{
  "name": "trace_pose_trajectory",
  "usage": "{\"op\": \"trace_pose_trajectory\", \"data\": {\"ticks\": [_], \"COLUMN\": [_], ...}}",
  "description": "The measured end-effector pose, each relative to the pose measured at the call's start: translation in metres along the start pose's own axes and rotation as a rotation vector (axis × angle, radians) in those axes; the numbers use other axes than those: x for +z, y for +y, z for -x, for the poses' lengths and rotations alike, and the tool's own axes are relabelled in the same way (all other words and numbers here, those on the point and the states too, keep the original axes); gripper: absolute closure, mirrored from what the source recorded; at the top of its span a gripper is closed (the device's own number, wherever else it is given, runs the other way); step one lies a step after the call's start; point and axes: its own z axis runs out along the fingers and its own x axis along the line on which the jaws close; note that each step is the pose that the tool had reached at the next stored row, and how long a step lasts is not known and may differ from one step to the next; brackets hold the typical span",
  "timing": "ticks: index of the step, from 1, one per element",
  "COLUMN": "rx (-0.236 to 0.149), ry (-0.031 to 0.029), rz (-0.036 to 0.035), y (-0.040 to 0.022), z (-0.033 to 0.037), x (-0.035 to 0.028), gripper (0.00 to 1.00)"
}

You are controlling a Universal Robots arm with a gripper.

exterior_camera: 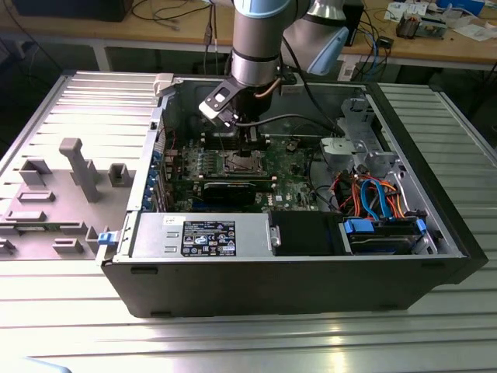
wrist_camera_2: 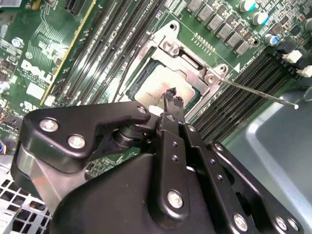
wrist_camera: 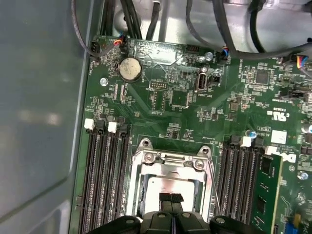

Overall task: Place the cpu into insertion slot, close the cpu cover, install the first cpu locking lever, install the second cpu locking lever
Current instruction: 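Close the cpu cover, then install the first cpu locking lever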

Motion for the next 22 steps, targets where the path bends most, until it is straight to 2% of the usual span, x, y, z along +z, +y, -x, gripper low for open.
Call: {"op": "trace_pose_trajectory", "data": {"ticks": [2, 3, 17, 21, 22], "rx": [0.028, 0.03, 0.032, 0.032, 0.032], "ry": [0.0003, 0.0003, 0.0003, 0.0003, 0.0004], "rz": [-0.0001, -0.0001, -0.0001, -0.0001, -0.0001], "y": [-0.0001, -0.0001, -0.0001, -0.0002, -0.0004], "z": [0.0, 0.0, 0.0, 0.0001, 0.0001], "x": [0.0, 0.0, -0.0003, -0.0062, -0.0121], "gripper": [0.89, 0.89, 0.89, 0.89, 0.89]}}
